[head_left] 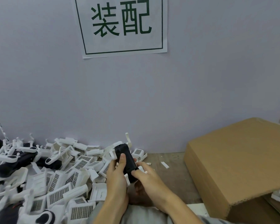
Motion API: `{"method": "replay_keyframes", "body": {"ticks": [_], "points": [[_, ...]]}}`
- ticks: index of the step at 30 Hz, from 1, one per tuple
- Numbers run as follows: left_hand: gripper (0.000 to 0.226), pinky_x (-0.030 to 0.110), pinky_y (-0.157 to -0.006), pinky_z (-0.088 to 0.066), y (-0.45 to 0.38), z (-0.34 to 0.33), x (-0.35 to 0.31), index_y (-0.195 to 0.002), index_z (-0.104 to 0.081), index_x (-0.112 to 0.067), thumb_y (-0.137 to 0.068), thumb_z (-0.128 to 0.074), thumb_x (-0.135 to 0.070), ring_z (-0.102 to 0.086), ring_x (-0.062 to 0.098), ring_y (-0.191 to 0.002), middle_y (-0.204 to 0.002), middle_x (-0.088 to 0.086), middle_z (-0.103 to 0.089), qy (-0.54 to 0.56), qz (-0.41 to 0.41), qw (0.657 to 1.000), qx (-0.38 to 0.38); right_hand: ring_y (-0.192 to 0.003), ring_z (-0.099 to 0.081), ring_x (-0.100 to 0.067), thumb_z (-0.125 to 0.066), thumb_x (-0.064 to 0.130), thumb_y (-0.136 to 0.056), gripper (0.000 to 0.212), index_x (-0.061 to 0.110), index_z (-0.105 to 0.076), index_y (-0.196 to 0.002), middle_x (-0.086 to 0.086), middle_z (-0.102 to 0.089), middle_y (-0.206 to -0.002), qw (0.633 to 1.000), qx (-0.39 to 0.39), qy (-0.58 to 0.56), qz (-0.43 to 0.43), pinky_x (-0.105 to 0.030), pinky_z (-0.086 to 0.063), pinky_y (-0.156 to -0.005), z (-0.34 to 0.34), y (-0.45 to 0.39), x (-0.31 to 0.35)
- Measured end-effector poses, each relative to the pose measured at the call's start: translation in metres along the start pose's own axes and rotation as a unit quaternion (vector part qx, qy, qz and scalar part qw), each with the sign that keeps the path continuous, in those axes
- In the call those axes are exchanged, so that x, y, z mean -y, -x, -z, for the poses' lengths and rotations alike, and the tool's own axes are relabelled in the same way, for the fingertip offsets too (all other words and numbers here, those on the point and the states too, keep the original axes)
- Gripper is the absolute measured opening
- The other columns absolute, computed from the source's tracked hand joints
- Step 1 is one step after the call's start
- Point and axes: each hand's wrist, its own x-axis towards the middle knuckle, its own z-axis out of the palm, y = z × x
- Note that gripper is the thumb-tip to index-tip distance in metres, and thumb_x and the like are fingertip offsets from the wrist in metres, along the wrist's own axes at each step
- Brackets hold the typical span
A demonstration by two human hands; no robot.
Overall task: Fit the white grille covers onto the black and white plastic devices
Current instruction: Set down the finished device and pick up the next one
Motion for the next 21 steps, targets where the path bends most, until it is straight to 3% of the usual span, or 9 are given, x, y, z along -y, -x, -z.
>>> {"method": "replay_keyframes", "body": {"ticks": [2, 7, 11, 15, 19, 21], "points": [[0.021, 0.056, -0.093, -0.053, 0.0, 0.001, 0.0, -0.101, -0.068, -0.011, -0.098, -0.058, -0.029, -0.07, 0.037, -0.094, -0.1, 0.022, -0.073, 0.0, -0.005, 1.0, 0.0, -0.052, -0.052, -0.01, -0.059, 0.039, -0.073, 0.025, 0.059, -0.062, -0.088, 0.009, -0.058, -0.055, 1.0, 0.005, 0.002, 0.003, -0.026, -0.043, -0.057, 0.0, 0.0, 0.0], [0.026, 0.034, -0.052, -0.056, -0.002, 0.005, 0.001, -0.103, -0.067, -0.01, -0.099, -0.055, -0.032, -0.071, 0.022, -0.064, -0.082, 0.013, -0.074, 0.05, 0.022, 0.999, 0.002, -0.055, -0.054, -0.006, -0.057, 0.03, -0.075, 0.037, 0.042, -0.059, -0.11, 0.012, -0.061, -0.058, 0.999, 0.03, 0.017, 0.009, -0.029, -0.046, -0.065, 0.001, 0.001, -0.001], [0.029, 0.041, -0.064, -0.058, -0.003, 0.008, 0.0, -0.107, -0.067, -0.01, -0.098, -0.055, -0.035, -0.072, 0.026, -0.067, -0.086, 0.014, -0.074, 0.066, 0.032, 0.997, 0.012, -0.057, -0.055, -0.003, -0.055, 0.029, -0.072, 0.039, 0.038, -0.057, -0.11, 0.015, -0.061, -0.057, 0.998, 0.041, 0.055, 0.015, -0.02, -0.043, -0.063, 0.0, 0.004, 0.002], [0.021, 0.043, -0.075, -0.055, -0.001, 0.005, -0.001, -0.106, -0.067, -0.013, -0.098, -0.057, -0.03, -0.071, 0.023, -0.069, -0.083, 0.012, -0.074, 0.052, 0.012, 0.998, 0.02, -0.052, -0.05, -0.007, -0.054, 0.031, -0.069, 0.038, 0.041, -0.061, -0.106, 0.012, -0.056, -0.056, 0.999, 0.024, 0.03, 0.003, -0.02, -0.04, -0.057, 0.0, 0.005, 0.005], [0.02, 0.041, -0.072, -0.054, 0.001, 0.003, -0.002, -0.104, -0.067, -0.014, -0.097, -0.059, -0.03, -0.072, 0.021, -0.068, -0.082, 0.011, -0.073, 0.042, 0.003, 0.999, 0.02, -0.05, -0.051, -0.005, -0.057, 0.033, -0.07, 0.034, 0.05, -0.062, -0.099, 0.014, -0.055, -0.054, 0.999, 0.031, 0.03, -0.007, -0.018, -0.04, -0.055, 0.0, 0.008, 0.008], [0.025, 0.041, -0.068, -0.055, 0.0, 0.004, -0.005, -0.105, -0.065, -0.01, -0.097, -0.058, -0.033, -0.07, 0.025, -0.069, -0.081, 0.011, -0.071, 0.062, 0.015, 0.998, 0.008, -0.059, -0.057, -0.008, -0.06, 0.027, -0.07, 0.04, 0.041, -0.065, -0.107, 0.011, -0.062, -0.066, 0.998, 0.068, -0.001, -0.007, -0.023, -0.043, -0.061, 0.004, 0.01, 0.011]]}}
